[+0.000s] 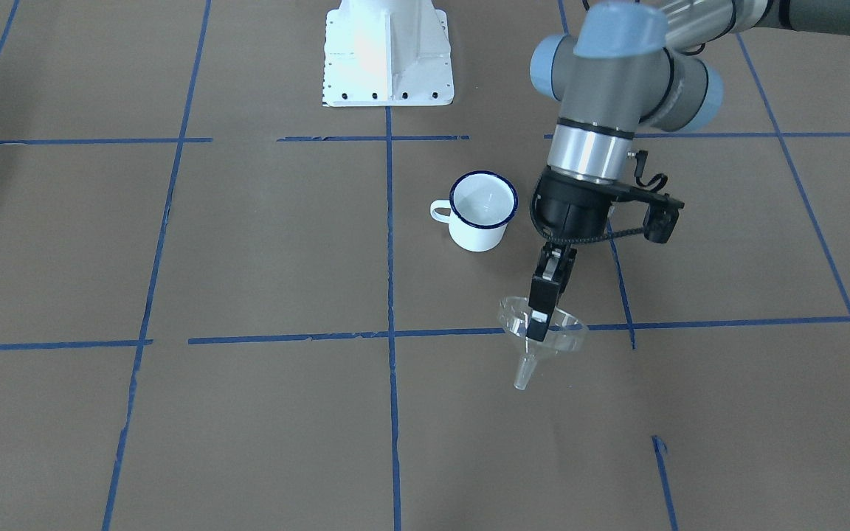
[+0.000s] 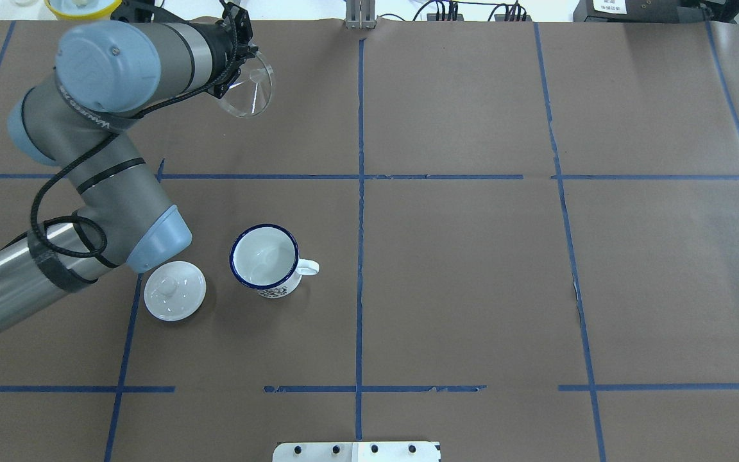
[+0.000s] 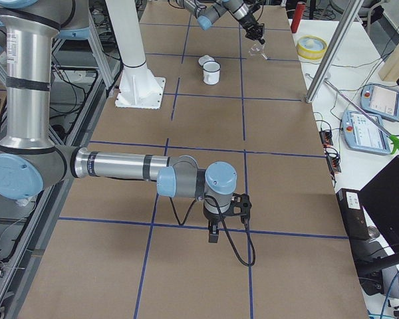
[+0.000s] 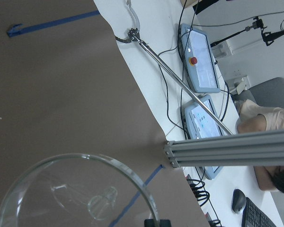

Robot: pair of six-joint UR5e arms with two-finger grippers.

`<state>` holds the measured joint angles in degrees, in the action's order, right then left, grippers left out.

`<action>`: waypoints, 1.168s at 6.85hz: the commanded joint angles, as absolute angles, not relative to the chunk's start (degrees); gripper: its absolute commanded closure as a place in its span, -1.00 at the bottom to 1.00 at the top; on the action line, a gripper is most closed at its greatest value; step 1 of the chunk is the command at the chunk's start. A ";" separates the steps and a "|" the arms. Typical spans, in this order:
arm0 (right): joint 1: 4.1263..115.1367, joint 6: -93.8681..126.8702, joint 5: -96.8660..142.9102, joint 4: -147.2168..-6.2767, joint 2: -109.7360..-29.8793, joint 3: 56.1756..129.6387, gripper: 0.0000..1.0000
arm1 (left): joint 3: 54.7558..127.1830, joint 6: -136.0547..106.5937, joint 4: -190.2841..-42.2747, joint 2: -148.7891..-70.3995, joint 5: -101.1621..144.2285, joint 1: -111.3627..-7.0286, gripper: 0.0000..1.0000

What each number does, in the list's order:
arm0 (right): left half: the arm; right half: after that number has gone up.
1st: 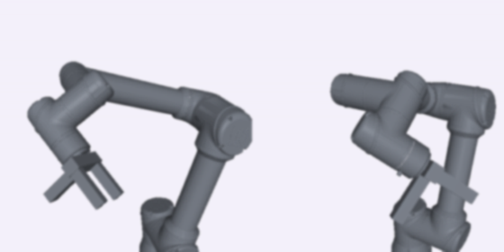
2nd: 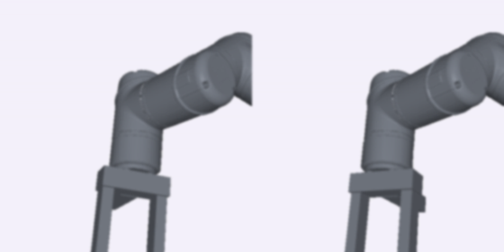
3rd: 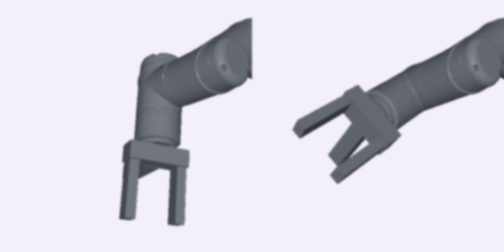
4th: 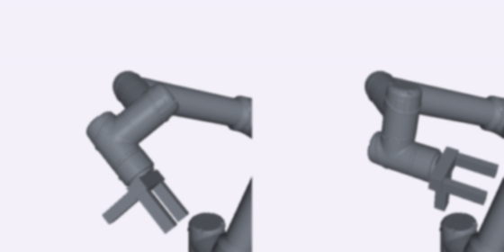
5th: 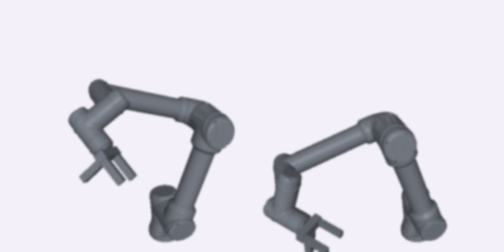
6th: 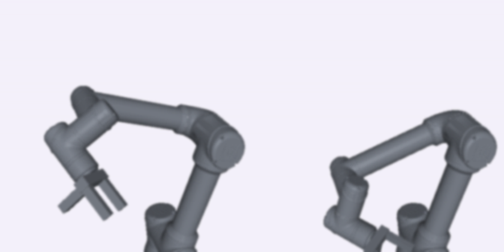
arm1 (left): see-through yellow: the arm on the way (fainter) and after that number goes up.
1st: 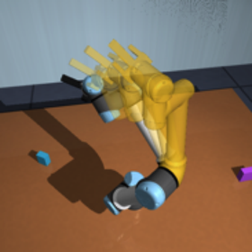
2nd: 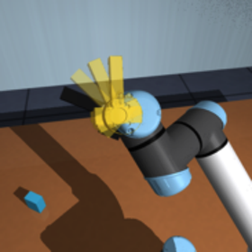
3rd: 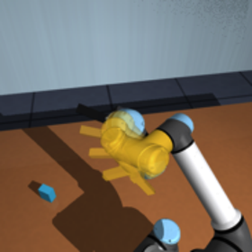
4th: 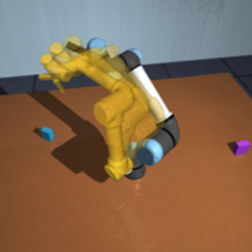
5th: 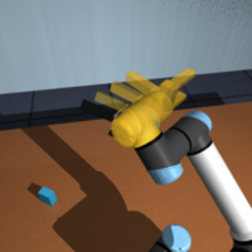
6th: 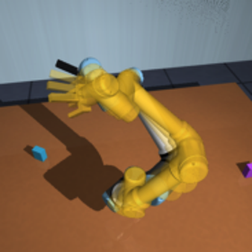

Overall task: Remove funnel from cup
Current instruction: 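Lift the glass funnel up out of the white mug with the left gripper, then carry the funnel farther from the robot and lower it onto the table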

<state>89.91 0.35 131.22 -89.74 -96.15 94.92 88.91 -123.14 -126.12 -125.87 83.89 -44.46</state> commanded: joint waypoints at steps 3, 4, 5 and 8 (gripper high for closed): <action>89.91 0.35 131.22 -89.74 -96.15 94.92 -1.00 | 70.76 -123.49 -142.73 -124.99 76.82 -42.99 1.00; 89.91 0.35 131.22 -89.74 -96.15 94.92 -1.00 | 70.58 -123.49 -143.34 -124.37 76.82 -42.63 1.00; 89.91 0.35 131.22 -89.74 -96.15 94.92 -1.00 | 70.58 -123.05 -143.61 -123.41 76.82 -42.37 1.00; 89.91 0.35 131.22 -89.74 -96.15 94.92 -1.00 | 70.84 -122.09 -143.53 -123.40 76.82 -42.19 -0.23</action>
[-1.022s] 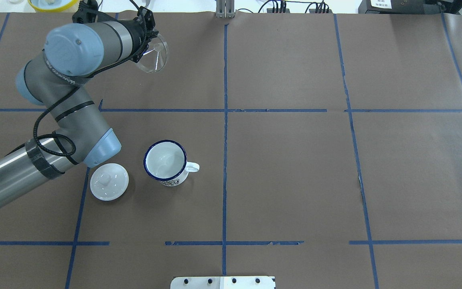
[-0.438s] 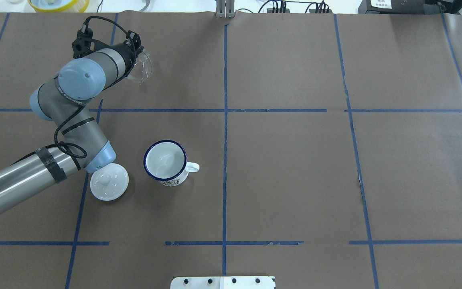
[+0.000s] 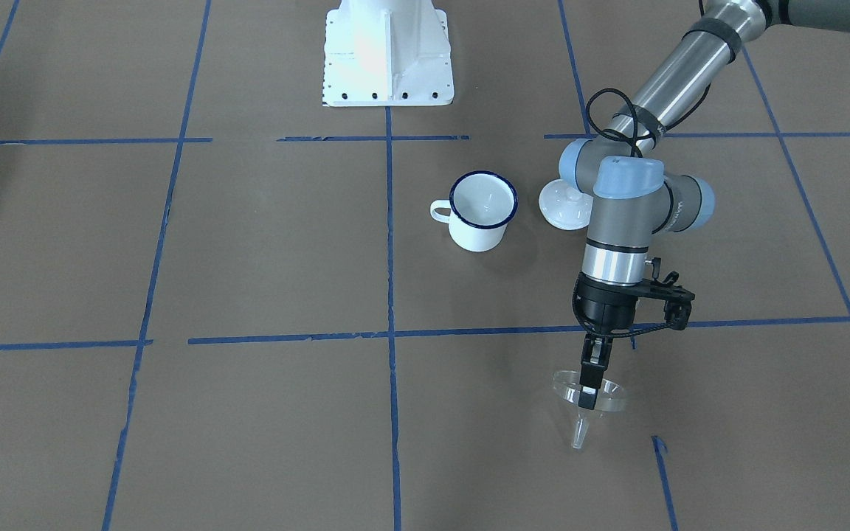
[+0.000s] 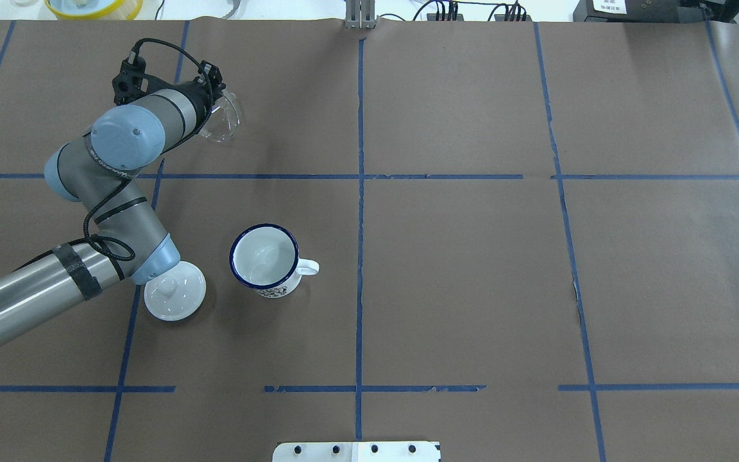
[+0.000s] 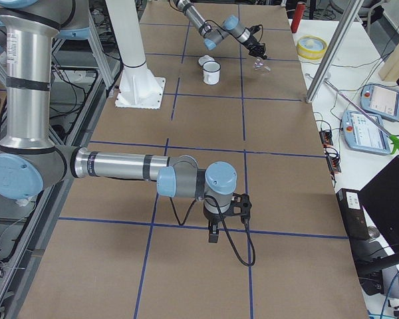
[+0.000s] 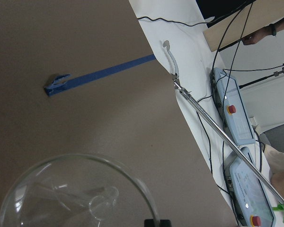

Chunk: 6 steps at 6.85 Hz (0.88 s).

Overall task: Remove funnel from cup
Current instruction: 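Carry the funnel farther from the robot and lower it onto the table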

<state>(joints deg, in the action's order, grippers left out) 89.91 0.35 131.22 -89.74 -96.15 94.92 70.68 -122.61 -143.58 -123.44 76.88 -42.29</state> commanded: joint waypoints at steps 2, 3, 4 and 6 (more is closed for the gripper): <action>89.91 0.35 131.22 -89.74 -96.15 94.83 -1.00 | 74.50 -115.01 -143.61 -123.22 77.51 -42.80 -1.00; 89.91 0.35 131.22 -89.74 -96.15 94.92 -1.00 | 78.79 -109.48 -143.18 -120.79 82.57 -43.67 -1.00; 89.91 0.35 131.22 -89.74 -96.15 94.92 -1.00 | 86.41 -102.99 -142.83 -115.98 88.10 -44.81 -1.00; 89.91 0.35 131.22 -89.74 -96.15 94.92 -1.00 | 97.86 -85.27 -140.12 -106.74 100.11 -46.74 -1.00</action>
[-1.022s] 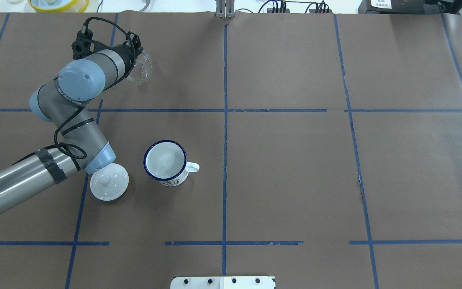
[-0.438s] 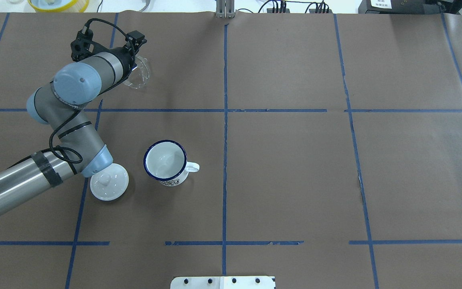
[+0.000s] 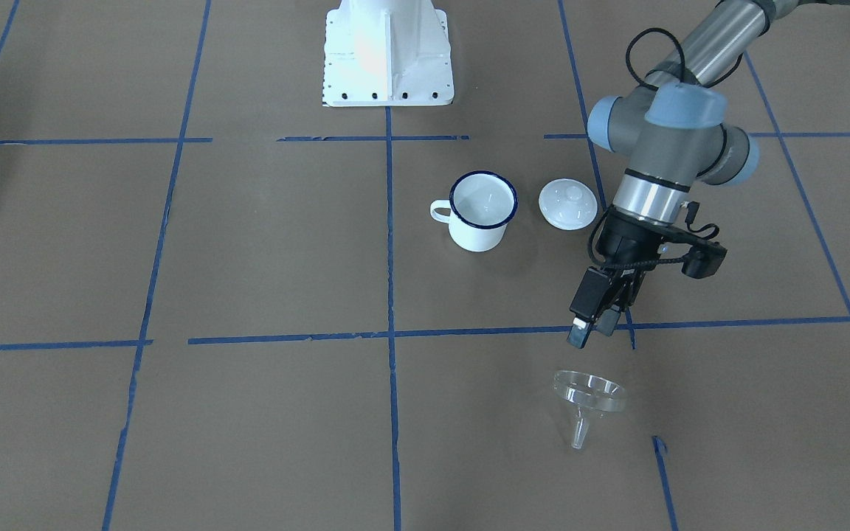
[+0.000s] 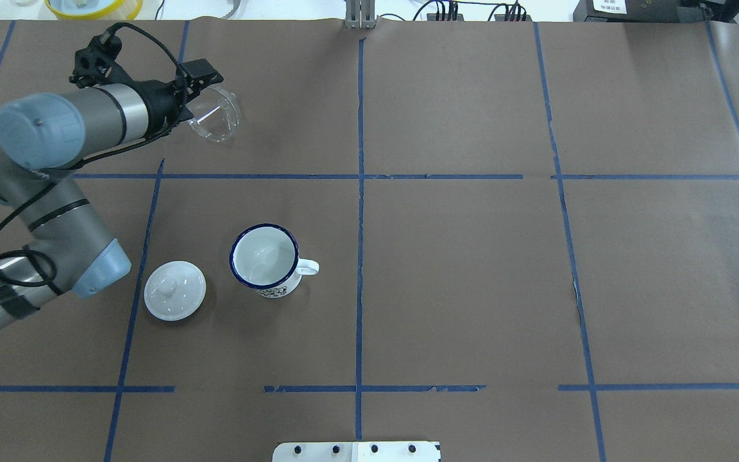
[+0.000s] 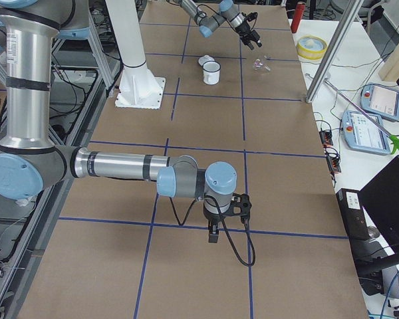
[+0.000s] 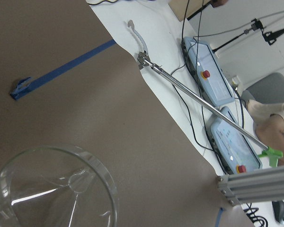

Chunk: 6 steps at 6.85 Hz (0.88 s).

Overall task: Remove funnel from cup
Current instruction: 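Carry the funnel farther from the robot and lower it onto the table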

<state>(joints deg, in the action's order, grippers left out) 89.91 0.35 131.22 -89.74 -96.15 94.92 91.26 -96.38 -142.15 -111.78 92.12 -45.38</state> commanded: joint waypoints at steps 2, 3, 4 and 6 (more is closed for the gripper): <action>89.91 0.35 131.22 -89.74 -96.15 94.92 -1.00 | 104.64 -71.70 -122.81 -105.56 115.24 -52.78 -1.00; 89.91 0.35 131.22 -89.74 -96.15 94.92 -1.00 | 109.03 -66.67 -111.73 -105.56 116.01 -54.13 -1.00; 89.91 0.35 131.22 -89.74 -96.15 94.92 -1.00 | 112.99 -65.32 -105.79 -105.38 115.58 -54.05 -1.00; 89.91 0.35 131.22 -89.74 -96.15 94.92 -1.00 | 116.80 -64.78 -104.59 -102.49 115.40 -48.65 -1.00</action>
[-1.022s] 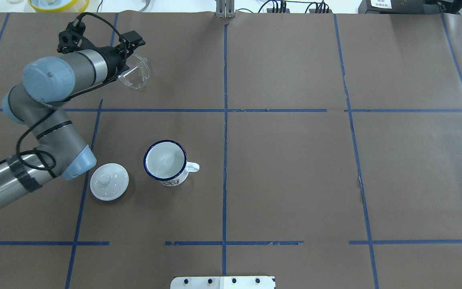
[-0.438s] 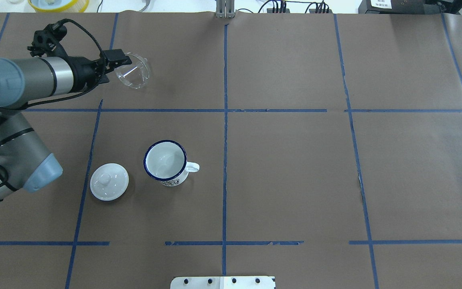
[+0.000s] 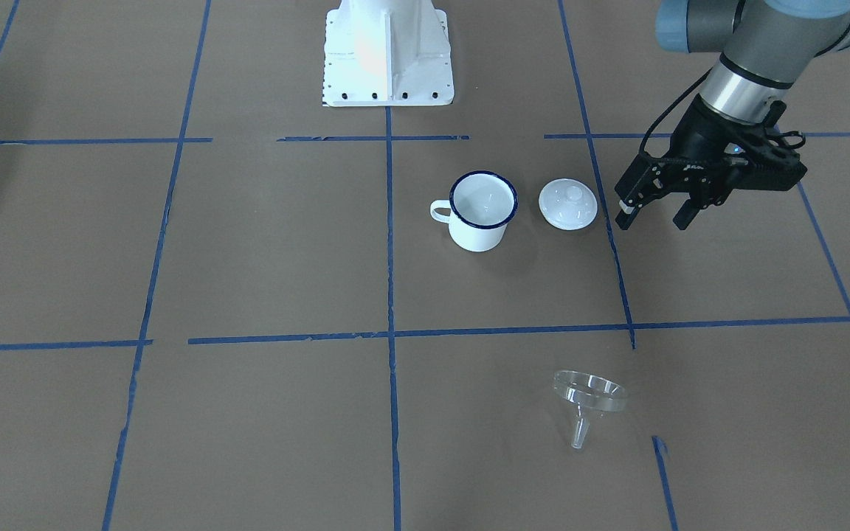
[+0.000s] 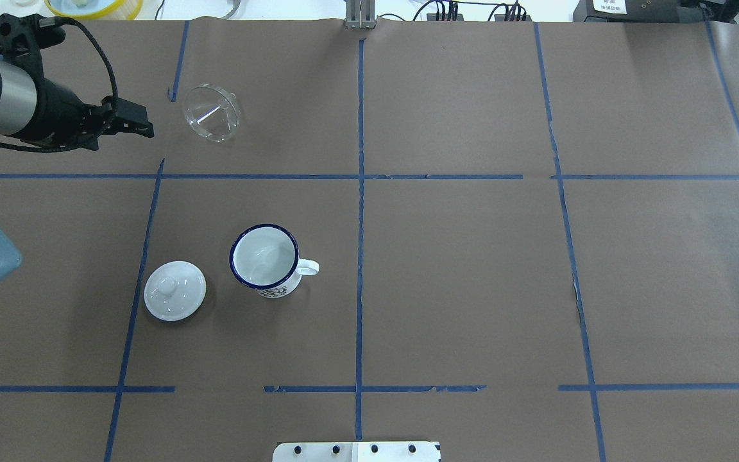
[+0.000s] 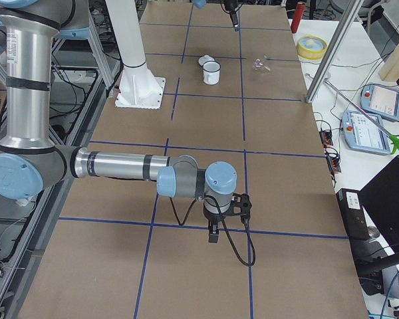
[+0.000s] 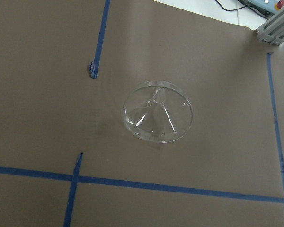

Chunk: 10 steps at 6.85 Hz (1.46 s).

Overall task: Remove funnel from cup
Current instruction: 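Move the left gripper down over the white lid beside the mug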

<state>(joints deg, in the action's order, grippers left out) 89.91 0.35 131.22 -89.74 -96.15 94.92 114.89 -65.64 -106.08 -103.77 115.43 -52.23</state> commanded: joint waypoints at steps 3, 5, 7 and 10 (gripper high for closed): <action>89.91 0.35 131.22 -89.74 -96.15 94.92 -1.00 | 115.59 -60.91 -99.16 -101.00 114.01 -40.10 -1.00; 89.91 0.35 131.22 -89.74 -96.15 94.92 -1.00 | 111.46 -62.83 -99.49 -100.99 111.37 -36.32 -1.00; 89.91 0.35 131.22 -89.74 -96.15 94.83 -1.00 | 110.92 -64.07 -99.67 -100.99 110.39 -34.46 -1.00; 89.91 0.35 131.22 -89.74 -96.15 94.83 -1.00 | 109.52 -63.81 -101.58 -101.16 110.39 -34.10 -1.00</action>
<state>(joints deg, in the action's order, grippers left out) 89.91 0.35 131.22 -89.74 -96.15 94.89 110.07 -63.88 -100.23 -101.10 110.41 -34.20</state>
